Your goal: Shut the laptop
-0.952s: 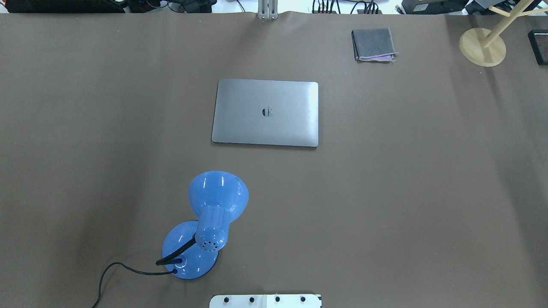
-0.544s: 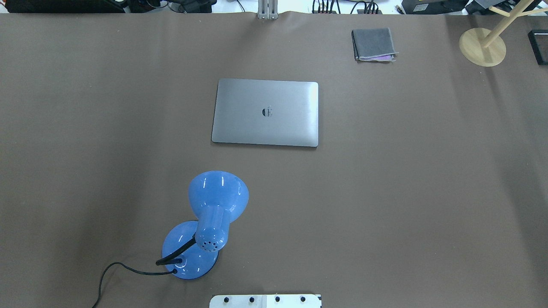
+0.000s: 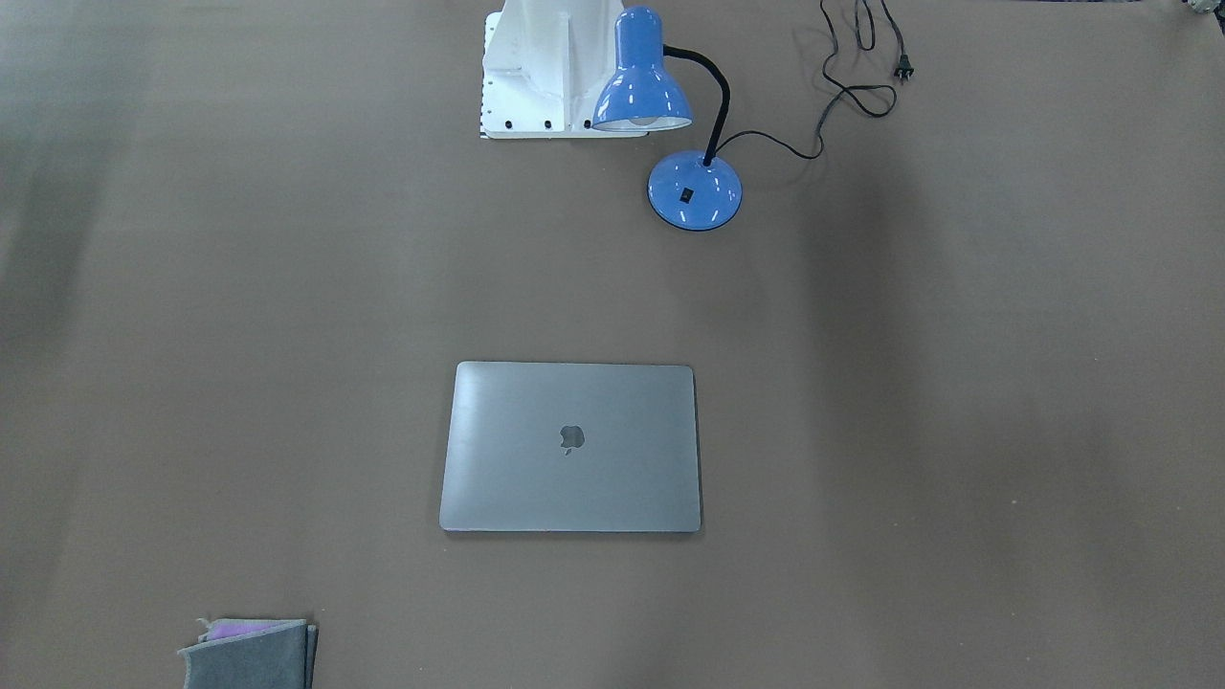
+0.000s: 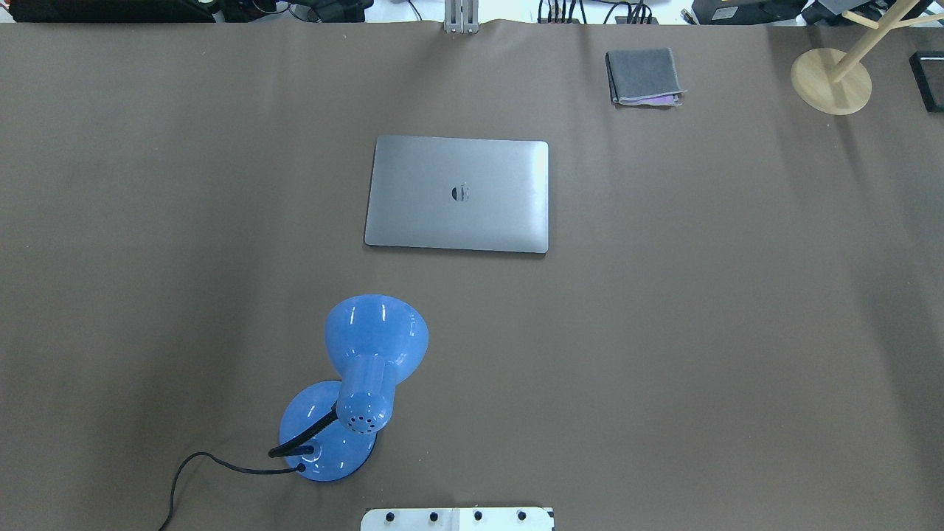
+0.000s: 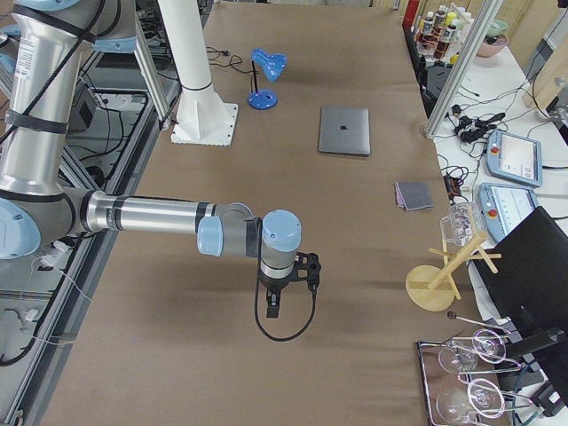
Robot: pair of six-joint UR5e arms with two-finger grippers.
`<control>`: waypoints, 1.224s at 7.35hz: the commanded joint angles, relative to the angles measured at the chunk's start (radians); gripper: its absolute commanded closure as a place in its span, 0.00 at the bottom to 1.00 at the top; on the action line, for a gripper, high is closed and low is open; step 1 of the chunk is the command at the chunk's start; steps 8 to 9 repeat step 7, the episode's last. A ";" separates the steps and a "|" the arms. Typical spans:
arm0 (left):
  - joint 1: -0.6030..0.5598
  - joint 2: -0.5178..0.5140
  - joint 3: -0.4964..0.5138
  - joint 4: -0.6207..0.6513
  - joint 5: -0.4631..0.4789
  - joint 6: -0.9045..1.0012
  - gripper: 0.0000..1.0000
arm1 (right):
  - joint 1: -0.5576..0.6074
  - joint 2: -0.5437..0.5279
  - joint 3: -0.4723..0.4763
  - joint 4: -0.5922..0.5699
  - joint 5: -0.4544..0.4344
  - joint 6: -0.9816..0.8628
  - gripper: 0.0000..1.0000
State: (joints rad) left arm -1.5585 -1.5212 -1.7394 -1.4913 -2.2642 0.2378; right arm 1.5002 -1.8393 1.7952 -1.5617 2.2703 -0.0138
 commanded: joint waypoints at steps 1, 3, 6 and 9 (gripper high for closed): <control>0.000 -0.002 0.000 -0.003 0.000 0.000 0.01 | 0.000 0.000 0.003 0.000 0.000 0.000 0.00; 0.000 0.001 0.000 -0.004 0.000 0.000 0.01 | -0.002 0.000 0.003 0.002 0.000 0.000 0.00; 0.000 0.001 -0.014 -0.003 0.000 0.000 0.01 | -0.002 -0.002 0.000 0.005 0.000 0.000 0.00; 0.000 0.001 -0.012 -0.003 0.000 0.000 0.01 | -0.003 -0.002 0.001 0.005 0.002 0.000 0.00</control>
